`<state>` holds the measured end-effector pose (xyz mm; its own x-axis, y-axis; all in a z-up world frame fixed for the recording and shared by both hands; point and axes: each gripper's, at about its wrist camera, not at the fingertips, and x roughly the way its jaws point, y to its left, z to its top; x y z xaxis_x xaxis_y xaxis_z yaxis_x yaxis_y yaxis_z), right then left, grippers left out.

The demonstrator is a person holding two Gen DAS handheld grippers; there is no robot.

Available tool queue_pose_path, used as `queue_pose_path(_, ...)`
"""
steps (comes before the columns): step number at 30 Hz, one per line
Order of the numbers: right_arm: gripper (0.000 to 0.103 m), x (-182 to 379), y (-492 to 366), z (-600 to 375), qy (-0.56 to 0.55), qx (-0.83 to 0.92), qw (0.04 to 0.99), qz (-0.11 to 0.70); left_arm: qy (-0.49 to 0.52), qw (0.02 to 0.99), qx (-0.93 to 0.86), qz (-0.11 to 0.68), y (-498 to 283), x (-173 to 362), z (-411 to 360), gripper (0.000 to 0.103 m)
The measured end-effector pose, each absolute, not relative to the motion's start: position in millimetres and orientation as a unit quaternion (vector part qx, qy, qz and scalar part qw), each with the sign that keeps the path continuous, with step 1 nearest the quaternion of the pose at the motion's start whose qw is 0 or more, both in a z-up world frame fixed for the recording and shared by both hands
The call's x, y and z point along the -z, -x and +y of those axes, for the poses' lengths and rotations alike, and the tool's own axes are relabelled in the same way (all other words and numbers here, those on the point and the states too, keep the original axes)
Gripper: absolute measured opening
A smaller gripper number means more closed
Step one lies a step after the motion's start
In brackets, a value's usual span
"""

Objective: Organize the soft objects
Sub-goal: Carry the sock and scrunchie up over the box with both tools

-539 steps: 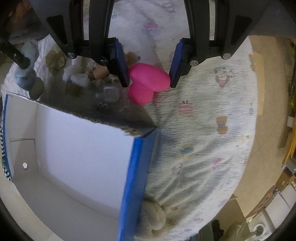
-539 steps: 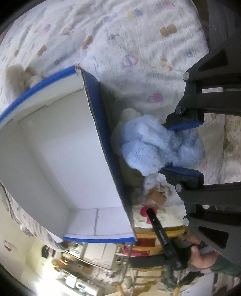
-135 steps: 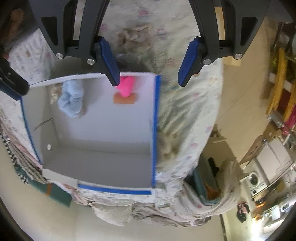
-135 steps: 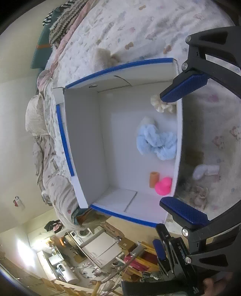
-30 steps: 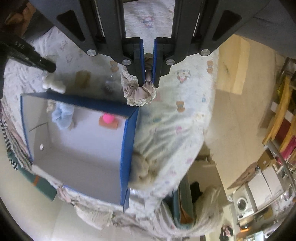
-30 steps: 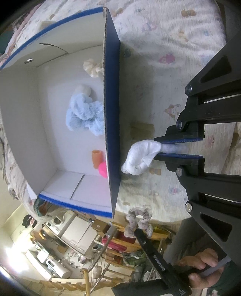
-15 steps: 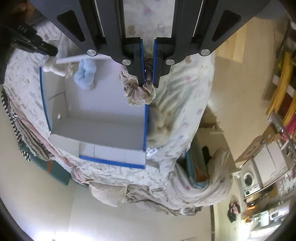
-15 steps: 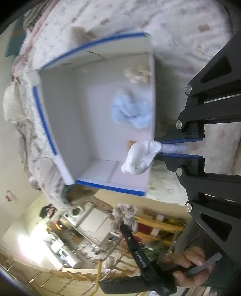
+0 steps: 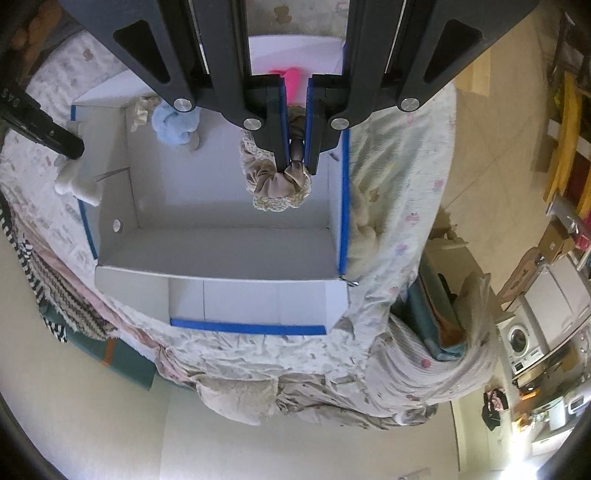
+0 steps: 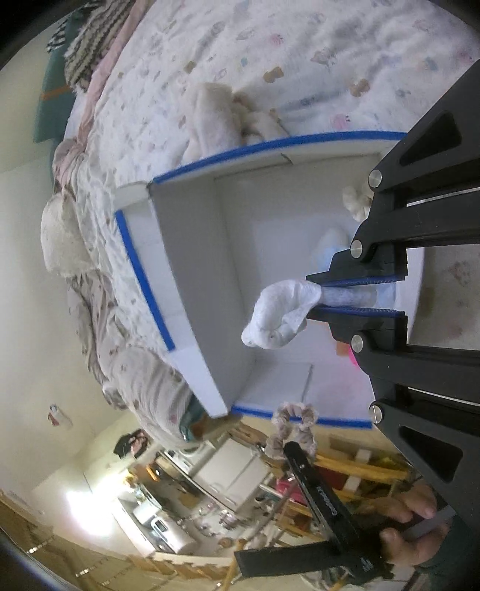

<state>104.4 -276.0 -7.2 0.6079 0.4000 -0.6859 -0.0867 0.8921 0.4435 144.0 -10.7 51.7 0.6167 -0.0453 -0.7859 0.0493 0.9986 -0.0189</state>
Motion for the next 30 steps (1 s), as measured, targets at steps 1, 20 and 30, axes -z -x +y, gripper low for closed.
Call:
queue_pose_path(1, 0.012, 14, -107, -277, -0.186, -0.134, 0.876, 0.424, -0.004, 0.898, 0.027, 0.439, -147, -48, -13, 0.007)
queue_pose_path(20, 0.012, 69, -139, -266, -0.15, -0.106, 0.849, 0.495, -0.034, 0.876, 0.05, 0.478, -177, 31, -38, 0.007)
queue_pose_path(30, 0.012, 82, -148, -251, -0.131, -0.111, 0.839, 0.517, -0.042, 0.867, 0.057, 0.492, -178, 45, -44, 0.007)
